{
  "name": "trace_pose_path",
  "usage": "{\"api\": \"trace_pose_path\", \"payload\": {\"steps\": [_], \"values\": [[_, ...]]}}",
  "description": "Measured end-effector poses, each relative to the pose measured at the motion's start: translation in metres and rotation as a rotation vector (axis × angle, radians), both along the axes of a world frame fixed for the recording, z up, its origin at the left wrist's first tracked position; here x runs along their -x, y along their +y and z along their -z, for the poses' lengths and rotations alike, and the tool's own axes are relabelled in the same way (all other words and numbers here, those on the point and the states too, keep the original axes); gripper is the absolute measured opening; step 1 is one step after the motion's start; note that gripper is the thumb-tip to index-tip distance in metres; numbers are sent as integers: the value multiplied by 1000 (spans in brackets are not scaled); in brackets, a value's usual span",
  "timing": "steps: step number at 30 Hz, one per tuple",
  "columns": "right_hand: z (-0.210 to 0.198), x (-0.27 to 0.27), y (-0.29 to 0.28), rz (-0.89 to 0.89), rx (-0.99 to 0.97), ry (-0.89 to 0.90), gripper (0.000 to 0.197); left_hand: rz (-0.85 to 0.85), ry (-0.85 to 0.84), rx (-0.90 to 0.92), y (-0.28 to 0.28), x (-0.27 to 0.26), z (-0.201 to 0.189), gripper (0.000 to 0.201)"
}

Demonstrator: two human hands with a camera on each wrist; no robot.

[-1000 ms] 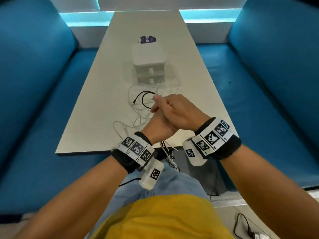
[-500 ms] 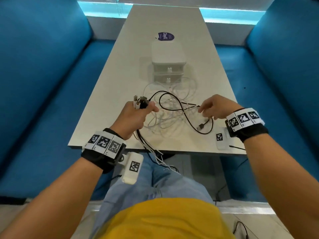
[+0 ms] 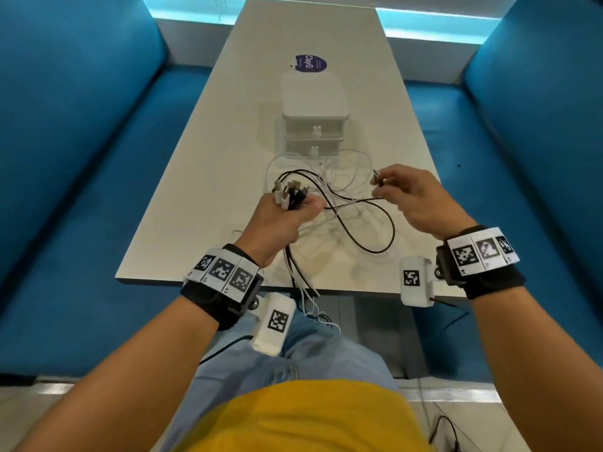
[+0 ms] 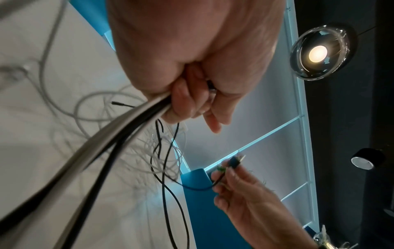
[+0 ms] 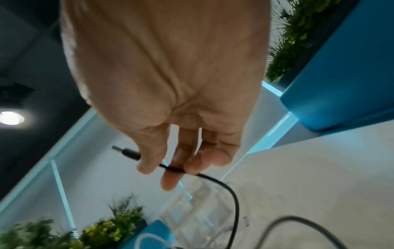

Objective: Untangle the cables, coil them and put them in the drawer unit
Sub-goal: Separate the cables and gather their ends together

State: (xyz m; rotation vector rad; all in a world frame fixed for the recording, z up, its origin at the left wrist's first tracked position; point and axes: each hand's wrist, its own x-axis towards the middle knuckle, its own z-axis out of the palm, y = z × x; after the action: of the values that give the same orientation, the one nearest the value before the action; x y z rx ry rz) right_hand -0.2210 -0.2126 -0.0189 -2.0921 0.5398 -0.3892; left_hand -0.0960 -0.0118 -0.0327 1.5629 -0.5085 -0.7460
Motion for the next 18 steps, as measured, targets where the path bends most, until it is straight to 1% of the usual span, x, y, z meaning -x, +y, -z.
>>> {"api": "trace_pose_path", "payload": {"steps": [1, 2, 5, 7, 9, 12, 15, 16, 18], "values": [[-5, -1, 6, 7, -11, -51, 12, 4, -1, 27, -4, 3, -1, 8], [-11, -2, 13, -5, -17, -88, 14, 12, -1, 60, -8, 6, -2, 12], [-18, -7, 36, -110, -28, -121, 13, 40, 11, 169, -20, 13, -5, 22], [-14, -11, 47, -180, -54, -116, 14, 44, -6, 209, -26, 21, -10, 18], [-7, -14, 51, -189, -82, -111, 16, 9, -1, 216, -30, 24, -15, 10], [1, -13, 46, -156, -32, -42, 11, -56, 41, 218, -29, 19, -16, 19], [15, -9, 38, -208, -15, 103, 5, -94, 175, 346, -28, 8, -16, 29], [21, -8, 35, -207, -11, 141, 5, -93, 202, 363, -27, 5, -18, 30], [29, -8, 27, -174, -1, 192, 7, -53, 186, 324, -25, 3, -21, 32]]}}
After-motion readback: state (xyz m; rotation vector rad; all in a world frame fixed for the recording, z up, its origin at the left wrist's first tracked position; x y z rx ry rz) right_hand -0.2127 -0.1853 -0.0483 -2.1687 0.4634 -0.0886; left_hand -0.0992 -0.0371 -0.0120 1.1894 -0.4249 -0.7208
